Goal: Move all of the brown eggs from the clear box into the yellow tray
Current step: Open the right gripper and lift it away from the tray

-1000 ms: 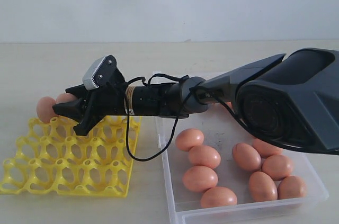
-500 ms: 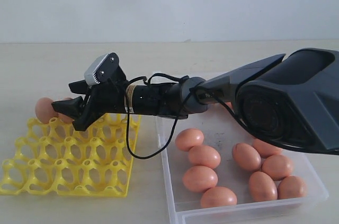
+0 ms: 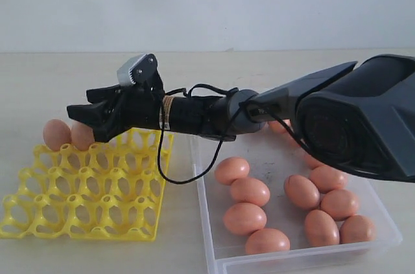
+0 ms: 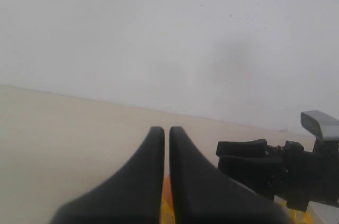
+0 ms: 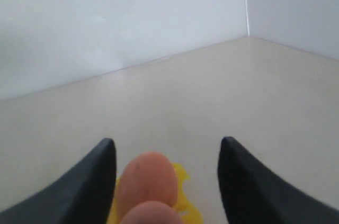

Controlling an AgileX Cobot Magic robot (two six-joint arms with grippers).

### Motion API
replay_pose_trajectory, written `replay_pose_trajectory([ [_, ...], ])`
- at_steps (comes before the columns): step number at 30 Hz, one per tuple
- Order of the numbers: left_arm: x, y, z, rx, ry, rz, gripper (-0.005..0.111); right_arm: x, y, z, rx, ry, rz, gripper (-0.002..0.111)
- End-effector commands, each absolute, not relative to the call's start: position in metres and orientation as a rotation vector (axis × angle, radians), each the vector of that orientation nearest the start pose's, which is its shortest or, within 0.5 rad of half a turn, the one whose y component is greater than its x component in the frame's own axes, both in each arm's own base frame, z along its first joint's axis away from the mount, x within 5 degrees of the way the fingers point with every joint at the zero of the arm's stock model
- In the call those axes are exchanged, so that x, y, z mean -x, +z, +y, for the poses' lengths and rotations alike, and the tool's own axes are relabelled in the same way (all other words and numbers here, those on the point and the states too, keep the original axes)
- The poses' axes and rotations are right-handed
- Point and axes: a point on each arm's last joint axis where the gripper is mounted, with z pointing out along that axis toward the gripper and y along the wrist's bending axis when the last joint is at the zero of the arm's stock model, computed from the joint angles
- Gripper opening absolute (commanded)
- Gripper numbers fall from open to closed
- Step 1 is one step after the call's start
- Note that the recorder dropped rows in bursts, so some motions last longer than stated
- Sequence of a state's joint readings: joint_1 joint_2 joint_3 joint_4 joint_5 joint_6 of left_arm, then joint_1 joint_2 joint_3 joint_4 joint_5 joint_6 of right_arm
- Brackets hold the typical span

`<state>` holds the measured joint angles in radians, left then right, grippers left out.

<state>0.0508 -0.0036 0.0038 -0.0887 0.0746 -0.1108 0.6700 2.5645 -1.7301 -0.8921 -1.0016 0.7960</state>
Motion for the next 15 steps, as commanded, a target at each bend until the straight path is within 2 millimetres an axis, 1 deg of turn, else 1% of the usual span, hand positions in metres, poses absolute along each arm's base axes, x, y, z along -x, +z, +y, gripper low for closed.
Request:
replay_pose_trajectory([
  [1, -0.056, 0.207, 0.002, 0.186, -0.128, 1.541, 0.004, -0.377, 0.135, 0.359, 1.025, 1.298, 1.302, 0.019],
  [2, -0.056, 0.207, 0.002, 0.186, -0.128, 1.541, 0.004, -0.373, 0.144, 0.358, 1.07, 1.325, 1.242, 0.005],
  [3, -0.056, 0.207, 0.002, 0.186, -0.128, 1.541, 0.004, -0.369, 0.157, 0.355, 1.105, 1.366, 1.169, 0.0],
  [5, -0.056, 0.207, 0.002, 0.186, -0.128, 1.541, 0.004, -0.363, 0.179, 0.353, 1.139, 1.396, 1.121, 0.0],
  [7, -0.056, 0.207, 0.002, 0.186, -0.128, 1.541, 0.004, -0.36, 0.194, 0.352, 1.196, 1.354, 1.102, 0.0],
  [8, -0.056, 0.207, 0.002, 0.186, -0.128, 1.541, 0.004, -0.359, 0.207, 0.352, 1.248, 1.285, 1.129, 0.0],
  [9, -0.056, 0.207, 0.002, 0.186, -0.128, 1.541, 0.004, -0.359, 0.212, 0.351, 1.27, 1.24, 1.154, 0.0],
  [10, -0.056, 0.207, 0.002, 0.186, -0.128, 1.541, 0.004, -0.36, 0.221, 0.351, 1.302, 1.144, 1.22, 0.0],
  [11, -0.056, 0.207, 0.002, 0.186, -0.128, 1.541, 0.004, -0.361, 0.226, 0.35, 1.318, 1.078, 1.259, 0.0],
  [12, -0.056, 0.207, 0.002, 0.186, -0.128, 1.541, 0.004, -0.361, 0.234, 0.35, 1.338, 0.965, 1.321, 0.0],
  [13, -0.056, 0.207, 0.002, 0.186, -0.128, 1.541, 0.004, -0.362, 0.239, 0.349, 1.341, 0.904, 1.353, 0.0],
  [14, -0.056, 0.207, 0.002, 0.186, -0.128, 1.541, 0.004, -0.364, 0.248, 0.347, 1.302, 0.807, 1.44, 0.0],
  [15, -0.056, 0.207, 0.002, 0.186, -0.128, 1.541, 0.004, -0.367, 0.253, 0.346, 1.261, 0.752, 1.482, 0.0],
])
